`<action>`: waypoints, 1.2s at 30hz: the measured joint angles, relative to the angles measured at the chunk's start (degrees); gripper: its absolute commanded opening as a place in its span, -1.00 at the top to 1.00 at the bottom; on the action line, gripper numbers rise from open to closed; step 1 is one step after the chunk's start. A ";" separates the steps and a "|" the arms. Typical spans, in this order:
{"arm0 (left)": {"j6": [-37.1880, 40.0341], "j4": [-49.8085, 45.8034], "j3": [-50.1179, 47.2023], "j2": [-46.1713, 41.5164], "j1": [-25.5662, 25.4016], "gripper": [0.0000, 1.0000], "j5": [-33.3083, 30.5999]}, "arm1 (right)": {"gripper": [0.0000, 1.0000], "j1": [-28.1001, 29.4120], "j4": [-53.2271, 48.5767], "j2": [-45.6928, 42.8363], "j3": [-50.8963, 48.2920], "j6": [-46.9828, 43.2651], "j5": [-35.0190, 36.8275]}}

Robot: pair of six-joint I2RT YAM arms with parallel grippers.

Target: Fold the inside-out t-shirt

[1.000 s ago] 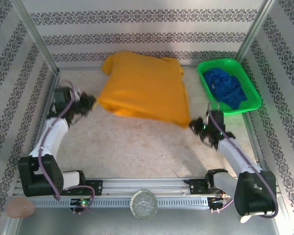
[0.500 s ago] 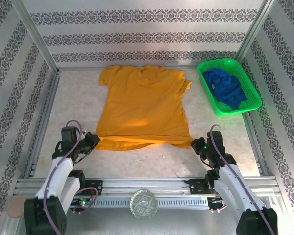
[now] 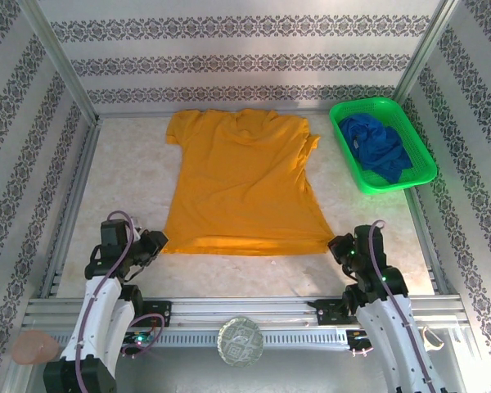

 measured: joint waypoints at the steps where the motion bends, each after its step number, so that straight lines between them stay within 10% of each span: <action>1: 0.22 -0.44 1.05 0.28 0.00 -0.06 -0.15 | 1.00 0.00 -1.14 -0.50 0.04 0.42 0.79; 3: 0.68 -1.46 4.17 0.96 -0.04 -0.20 -0.48 | 0.11 0.00 -3.04 -0.87 0.04 1.36 1.99; 5: 1.57 -2.51 7.52 1.60 -0.26 -0.28 -0.79 | -0.14 0.00 -4.50 -0.39 0.11 1.38 2.80; 10: 4.44 -4.37 15.50 4.52 -6.51 -0.33 -2.86 | -0.20 1.53 -8.48 1.16 3.80 -0.42 5.01; 16: 10.19 -6.45 25.77 16.83 -29.57 -0.36 -13.09 | -0.20 5.51 -4.94 11.67 11.58 -7.08 4.57; 24: 21.20 -7.45 37.79 44.30 -54.18 -0.34 -26.10 | -0.31 25.42 4.79 35.28 18.97 -12.50 6.03; 36: 28.30 -4.52 43.63 61.09 -61.22 -0.22 -28.20 | -0.43 24.13 13.31 31.50 9.35 -5.33 7.13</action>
